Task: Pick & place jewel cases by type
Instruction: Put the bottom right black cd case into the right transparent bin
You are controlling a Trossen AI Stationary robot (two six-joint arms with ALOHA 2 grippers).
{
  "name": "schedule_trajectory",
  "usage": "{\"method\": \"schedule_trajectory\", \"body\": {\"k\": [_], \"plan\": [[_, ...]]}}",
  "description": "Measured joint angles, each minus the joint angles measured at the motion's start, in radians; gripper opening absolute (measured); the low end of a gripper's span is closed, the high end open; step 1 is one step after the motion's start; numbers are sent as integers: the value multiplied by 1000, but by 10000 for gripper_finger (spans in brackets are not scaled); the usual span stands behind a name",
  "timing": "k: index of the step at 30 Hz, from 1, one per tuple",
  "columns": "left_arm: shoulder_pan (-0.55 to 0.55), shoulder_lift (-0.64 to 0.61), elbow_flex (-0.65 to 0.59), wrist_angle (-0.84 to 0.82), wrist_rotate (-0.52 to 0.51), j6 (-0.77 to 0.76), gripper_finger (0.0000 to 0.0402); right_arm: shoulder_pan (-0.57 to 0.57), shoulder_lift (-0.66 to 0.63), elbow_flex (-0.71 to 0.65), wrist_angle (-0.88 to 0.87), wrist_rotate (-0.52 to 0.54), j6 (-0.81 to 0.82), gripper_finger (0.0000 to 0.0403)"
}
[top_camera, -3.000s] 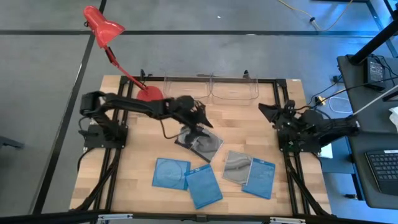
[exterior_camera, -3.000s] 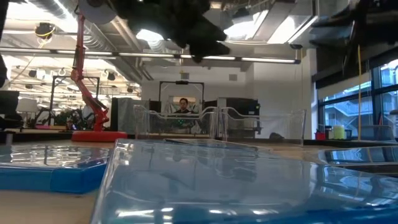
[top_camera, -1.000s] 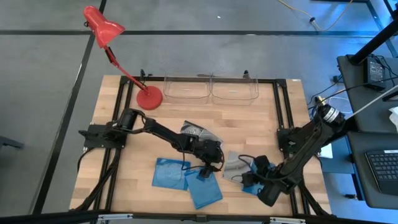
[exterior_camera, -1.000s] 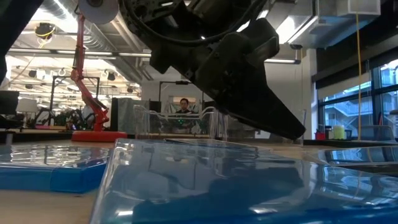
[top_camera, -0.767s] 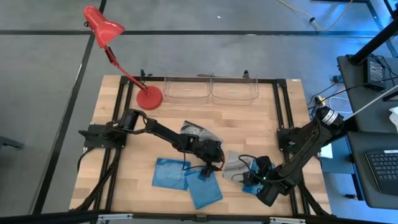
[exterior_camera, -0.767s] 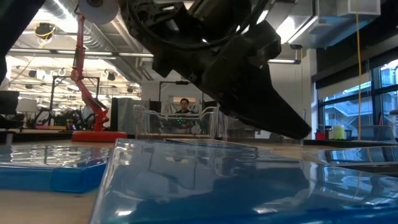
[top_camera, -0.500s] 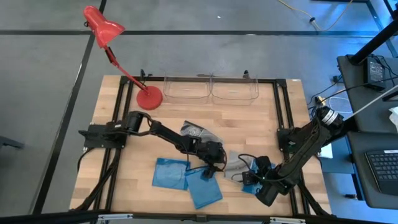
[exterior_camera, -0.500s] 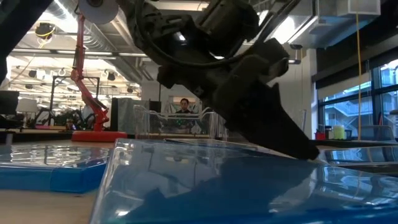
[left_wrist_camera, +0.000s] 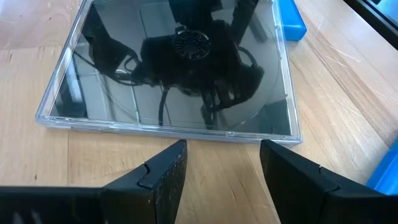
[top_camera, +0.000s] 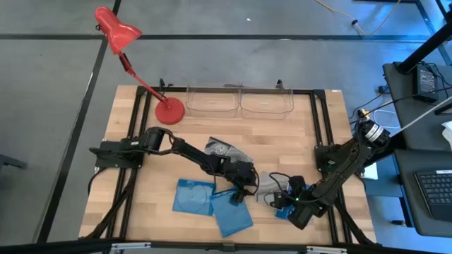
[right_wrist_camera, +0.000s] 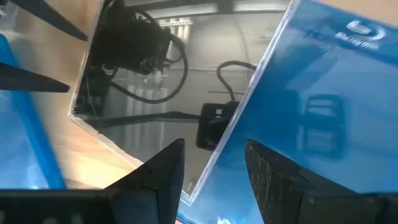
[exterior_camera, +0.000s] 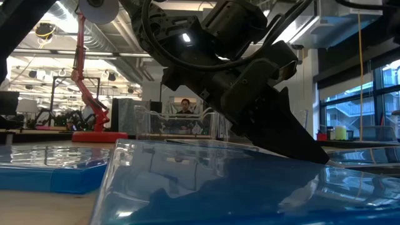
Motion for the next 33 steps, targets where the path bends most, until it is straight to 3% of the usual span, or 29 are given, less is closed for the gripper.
{"method": "schedule_trajectory", "body": {"k": [11, 16, 31, 33], "plan": [[1, 0, 0, -3, 0, 0, 200, 0, -1, -124, 207, 44, -2, 171], [5, -2, 0, -9, 2, 0, 200, 3, -3, -151, 251, 117, -3, 171], [11, -3, -1, -13, 13, 1, 200, 17, -16, -105, 249, 170, -6, 172], [11, -2, -1, -7, 6, -1, 200, 16, -25, -91, 257, 236, -10, 171]]}}
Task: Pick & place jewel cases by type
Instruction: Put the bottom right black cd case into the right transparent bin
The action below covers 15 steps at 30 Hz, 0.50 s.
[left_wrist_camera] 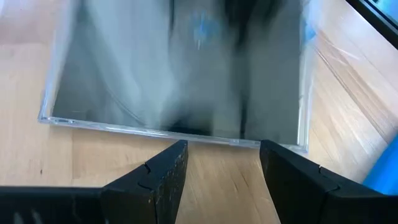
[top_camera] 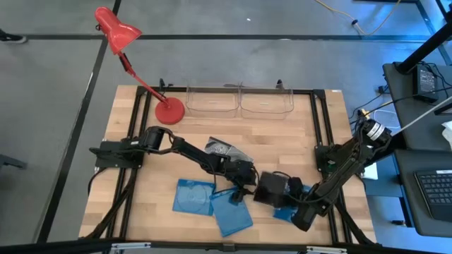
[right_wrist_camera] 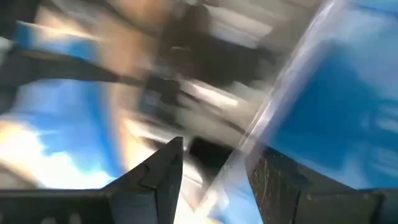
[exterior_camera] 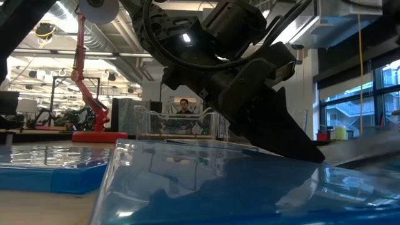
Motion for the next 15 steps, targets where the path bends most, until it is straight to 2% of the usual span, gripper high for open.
{"method": "schedule_trajectory", "body": {"k": [3, 5, 10, 15], "plan": [[0, 0, 0, 0, -1, 0, 200, -6, -6, 14, -5, 112, 1, 171], [0, 0, 0, 0, -1, 0, 200, -3, -6, 22, -5, 146, 4, 171], [0, 0, 0, -1, 3, 0, 200, -21, -6, 23, -9, 106, -16, 171], [0, 0, 0, -2, 8, 0, 200, -23, -6, 23, -5, 159, -38, 171]]}}
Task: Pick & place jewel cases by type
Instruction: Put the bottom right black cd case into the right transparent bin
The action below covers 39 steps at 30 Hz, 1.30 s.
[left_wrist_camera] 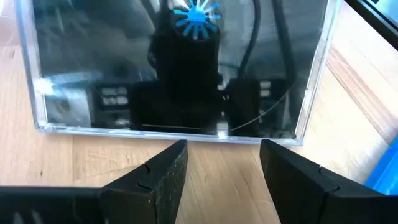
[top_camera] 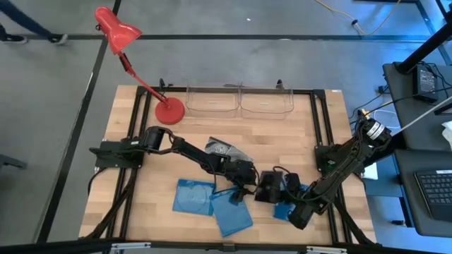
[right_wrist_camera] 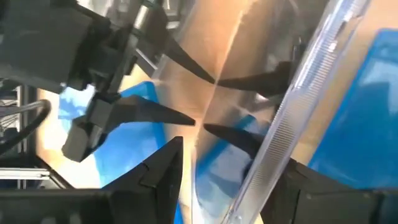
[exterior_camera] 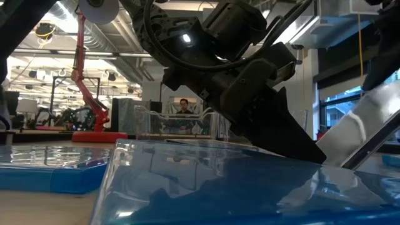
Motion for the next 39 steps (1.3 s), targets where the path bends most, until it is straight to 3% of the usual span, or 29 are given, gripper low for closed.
{"method": "schedule_trajectory", "body": {"k": [12, 18, 27, 39], "plan": [[5, 0, 0, 2, 5, 16, 200, 1, 0, -1, -13, -76, -2, 166], [5, 1, 0, 3, 4, 16, 200, 1, 0, -1, -21, -130, 24, 126], [6, 2, -1, 16, 4, 24, 200, 1, -3, 1, -18, -111, 31, 51], [41, -72, -3, -94, -56, 151, 205, 1, -3, 1, -20, -99, 22, 36]]}}
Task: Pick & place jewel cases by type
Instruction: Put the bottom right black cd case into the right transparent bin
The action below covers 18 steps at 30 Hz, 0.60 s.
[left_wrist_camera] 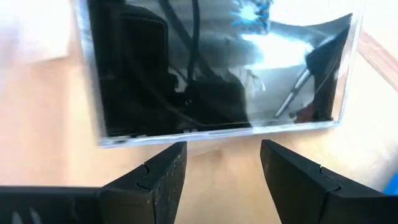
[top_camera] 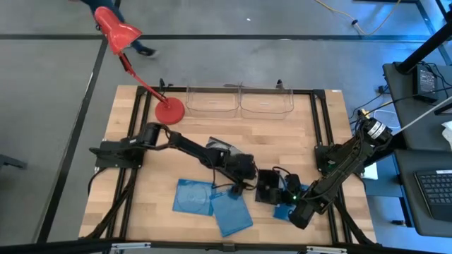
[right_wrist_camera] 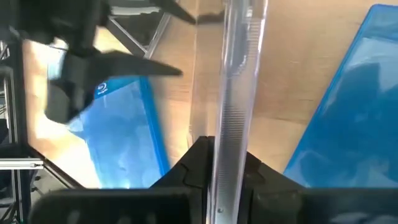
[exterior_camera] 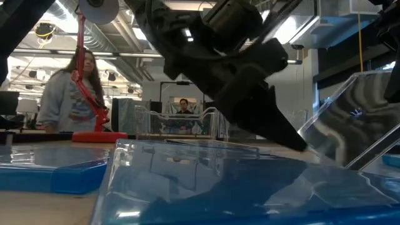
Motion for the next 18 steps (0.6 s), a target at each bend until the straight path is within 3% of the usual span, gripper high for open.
{"method": "schedule_trajectory", "body": {"k": [7, 14, 18], "plan": [[80, -141, 3, -119, -3, 24, 221, 0, 2, -1, -1, 48, -4, 35], [154, -329, 3, -213, 1, 4, 217, -6, 2, -6, -66, 185, -15, 34], [181, -429, 4, -222, 2, -24, 219, -40, -34, -6, -97, 200, -86, 27]]}}
